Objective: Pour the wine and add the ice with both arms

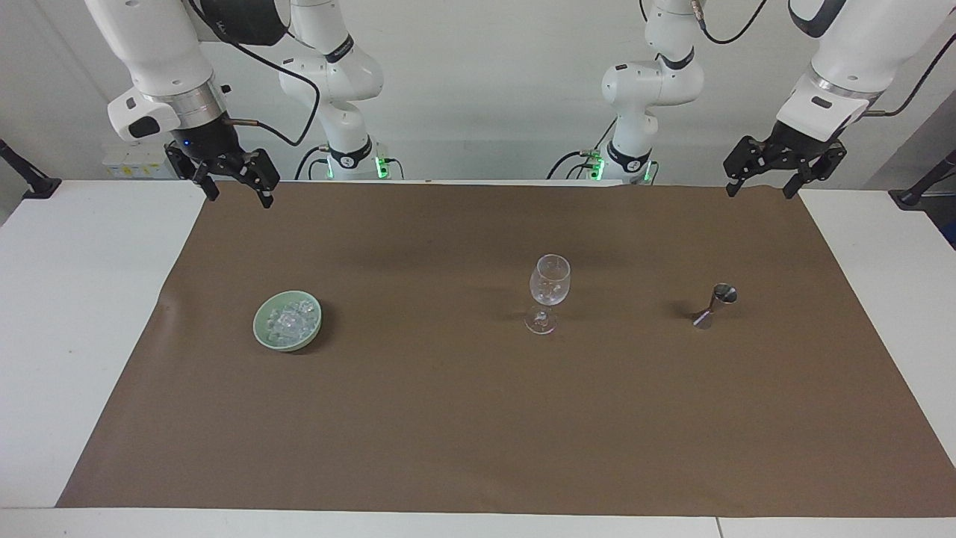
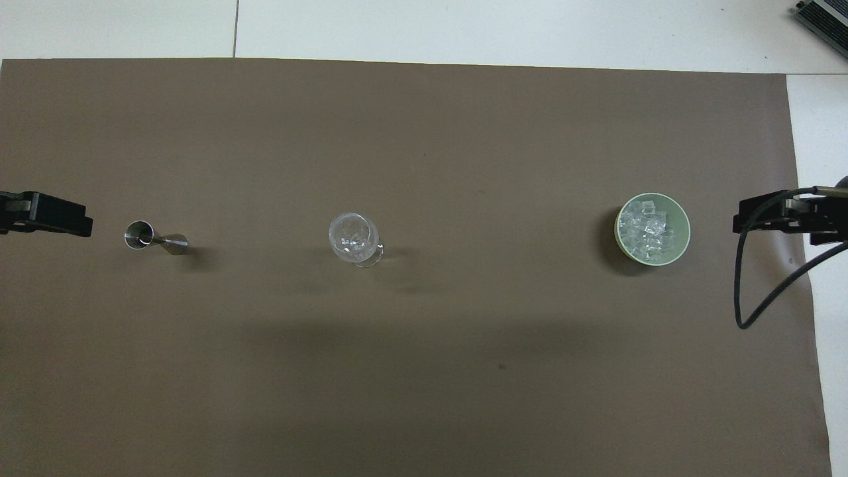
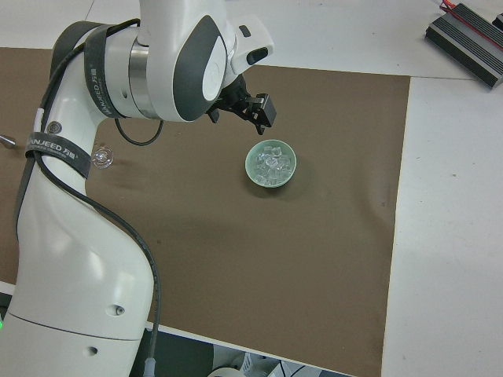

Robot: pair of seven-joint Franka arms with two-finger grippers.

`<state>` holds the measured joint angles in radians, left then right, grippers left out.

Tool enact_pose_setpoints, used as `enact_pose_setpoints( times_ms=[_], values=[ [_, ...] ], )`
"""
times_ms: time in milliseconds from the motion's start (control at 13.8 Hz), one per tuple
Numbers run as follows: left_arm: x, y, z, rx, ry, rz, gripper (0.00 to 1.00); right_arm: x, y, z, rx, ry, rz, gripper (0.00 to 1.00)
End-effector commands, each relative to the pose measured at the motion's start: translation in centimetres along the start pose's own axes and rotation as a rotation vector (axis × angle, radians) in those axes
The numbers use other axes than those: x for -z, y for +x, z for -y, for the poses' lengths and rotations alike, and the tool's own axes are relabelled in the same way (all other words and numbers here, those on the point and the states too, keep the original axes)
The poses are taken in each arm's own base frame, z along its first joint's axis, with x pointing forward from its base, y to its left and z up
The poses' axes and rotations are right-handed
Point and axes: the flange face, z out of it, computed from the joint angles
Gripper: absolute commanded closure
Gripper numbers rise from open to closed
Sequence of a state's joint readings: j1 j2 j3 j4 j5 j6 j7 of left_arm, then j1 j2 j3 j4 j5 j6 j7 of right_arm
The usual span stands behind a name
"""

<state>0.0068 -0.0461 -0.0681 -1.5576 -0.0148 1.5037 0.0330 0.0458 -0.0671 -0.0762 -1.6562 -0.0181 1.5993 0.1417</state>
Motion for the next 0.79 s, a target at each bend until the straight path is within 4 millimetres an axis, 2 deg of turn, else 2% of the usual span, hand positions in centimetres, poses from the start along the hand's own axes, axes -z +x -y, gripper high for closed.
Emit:
enact_pose_setpoints(
  times_ms=[0, 505, 722],
  values=[
    [0.03, -0.87, -0.02, 0.009, 0.015, -0.001, 0.00, 0.14, -0.59, -0.43, 0.029, 0.003, 0.003, 0.00],
    [0.02, -0.79, 0.84, 0.052, 0.010, -0.006, 0.00, 0.02, -0.81, 0.19, 0.037, 0.008, 0.013, 0.00],
    [0.17, -0.75, 0.66, 0.245, -0.014, -0.015, 0.00, 0.02, -0.81, 0.19, 0.037, 0.008, 0.013, 0.00]
  ],
)
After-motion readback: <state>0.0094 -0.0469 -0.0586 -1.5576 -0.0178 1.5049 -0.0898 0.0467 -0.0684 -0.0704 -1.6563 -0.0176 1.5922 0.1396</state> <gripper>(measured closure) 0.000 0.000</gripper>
